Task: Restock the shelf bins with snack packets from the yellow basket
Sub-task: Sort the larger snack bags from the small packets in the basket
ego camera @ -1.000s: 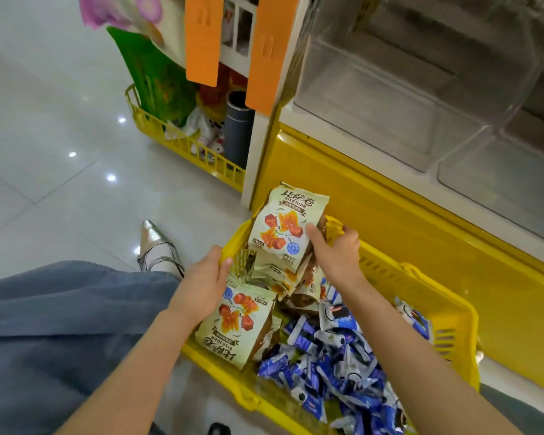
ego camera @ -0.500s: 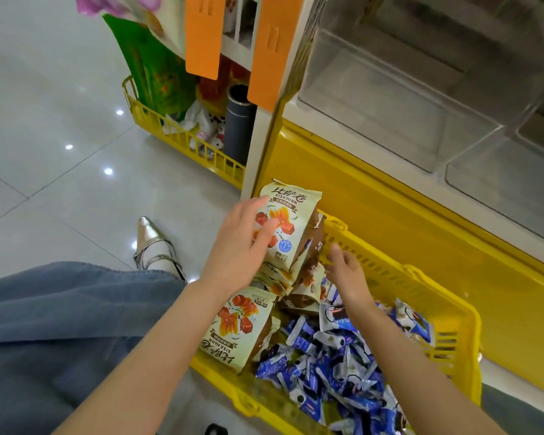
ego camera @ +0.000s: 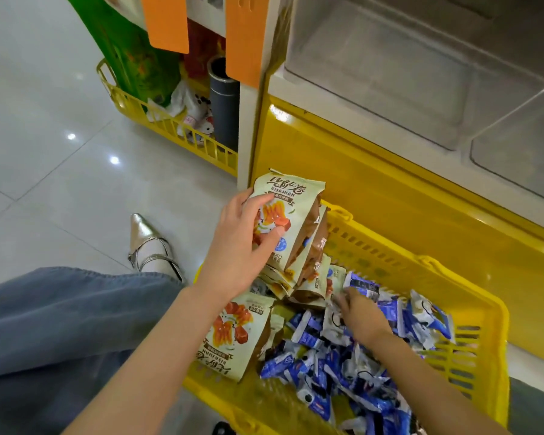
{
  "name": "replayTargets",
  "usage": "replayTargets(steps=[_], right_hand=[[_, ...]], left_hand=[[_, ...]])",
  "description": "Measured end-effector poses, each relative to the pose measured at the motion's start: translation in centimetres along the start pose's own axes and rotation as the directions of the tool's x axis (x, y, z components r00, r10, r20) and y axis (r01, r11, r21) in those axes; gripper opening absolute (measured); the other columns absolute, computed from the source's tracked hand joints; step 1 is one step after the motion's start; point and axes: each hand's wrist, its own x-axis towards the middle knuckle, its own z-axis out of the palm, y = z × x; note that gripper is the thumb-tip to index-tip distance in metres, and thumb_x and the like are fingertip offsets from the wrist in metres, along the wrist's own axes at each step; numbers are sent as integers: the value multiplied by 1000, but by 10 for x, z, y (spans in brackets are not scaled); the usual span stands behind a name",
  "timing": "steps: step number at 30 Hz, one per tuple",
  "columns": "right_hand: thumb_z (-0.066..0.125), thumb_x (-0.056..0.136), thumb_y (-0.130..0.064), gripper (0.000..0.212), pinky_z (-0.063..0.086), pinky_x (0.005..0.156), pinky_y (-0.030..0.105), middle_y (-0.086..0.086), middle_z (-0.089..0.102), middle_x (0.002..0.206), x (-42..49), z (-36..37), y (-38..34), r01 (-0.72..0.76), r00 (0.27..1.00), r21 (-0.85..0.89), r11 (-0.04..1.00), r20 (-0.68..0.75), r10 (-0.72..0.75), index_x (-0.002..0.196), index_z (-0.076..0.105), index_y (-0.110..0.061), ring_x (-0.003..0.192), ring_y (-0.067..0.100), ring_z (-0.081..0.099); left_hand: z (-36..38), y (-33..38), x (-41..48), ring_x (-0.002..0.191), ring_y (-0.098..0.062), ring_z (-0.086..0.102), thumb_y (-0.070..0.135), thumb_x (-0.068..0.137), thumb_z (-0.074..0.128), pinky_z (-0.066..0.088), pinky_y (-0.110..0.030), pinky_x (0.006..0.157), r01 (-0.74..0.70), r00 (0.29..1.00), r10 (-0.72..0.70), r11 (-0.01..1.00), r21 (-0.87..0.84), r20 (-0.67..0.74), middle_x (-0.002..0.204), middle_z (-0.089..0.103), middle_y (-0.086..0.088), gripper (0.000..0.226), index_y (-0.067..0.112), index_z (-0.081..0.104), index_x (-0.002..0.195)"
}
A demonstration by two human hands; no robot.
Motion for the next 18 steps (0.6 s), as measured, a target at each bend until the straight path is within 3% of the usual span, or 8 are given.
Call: replayTargets(steps=[3,5,9,12,15,18], right_hand=[[36,101,-31,40,45,76,35,21,62,110,15,5,-9,-101,995,196,975,43,94,127,43,-1,96,33,60],[35,101,-35,37,43,78,36,17,59,96,24,8,-13,-181,983,258,949,86,164,113,47,-2,92,33,57],[50,96,-36,40,28,50,29,5,39,58,36,3,-16,-274,961,340,900,61,269,74,41,-4,52,19,38],[61,90,-28,51,22,47,29,3,29,51,34,-1,-12,-244,963,400,884,-11,270,55,28,-12,47,17,28],[62,89,-26,45,31,53,30,5,35,50,22,-8,-12,-157,967,450,879,-111,229,57,34,-12,49,21,37],[61,90,-26,39,32,49,27,2,42,48,5,-29,-10,-60,962,478,876,-206,179,60,41,-12,47,18,42]], left_hand=[[0,1,-1,127,-12,33,40,89,51,42,-35,102,6,1000,-6,1000,-6,2,137,26,13,45,42,33,130],[-1,2,-2,126,-11,35,41,89,51,43,-33,101,4,1000,-4,1000,-16,8,136,26,13,45,42,33,130],[-3,3,-5,125,-8,36,42,89,50,41,-27,101,-7,1000,7,1000,-17,9,134,27,15,46,40,32,132],[-2,4,-6,125,-7,33,43,90,48,37,-24,101,-29,999,30,999,39,-16,132,28,15,48,37,31,134],[-3,5,-7,125,-10,32,48,87,45,40,-31,101,-18,1000,20,996,90,-13,133,29,12,50,38,31,134],[0,10,-8,124,-17,33,46,89,47,41,-40,100,-43,999,47,965,259,-8,135,32,1,51,33,33,136]])
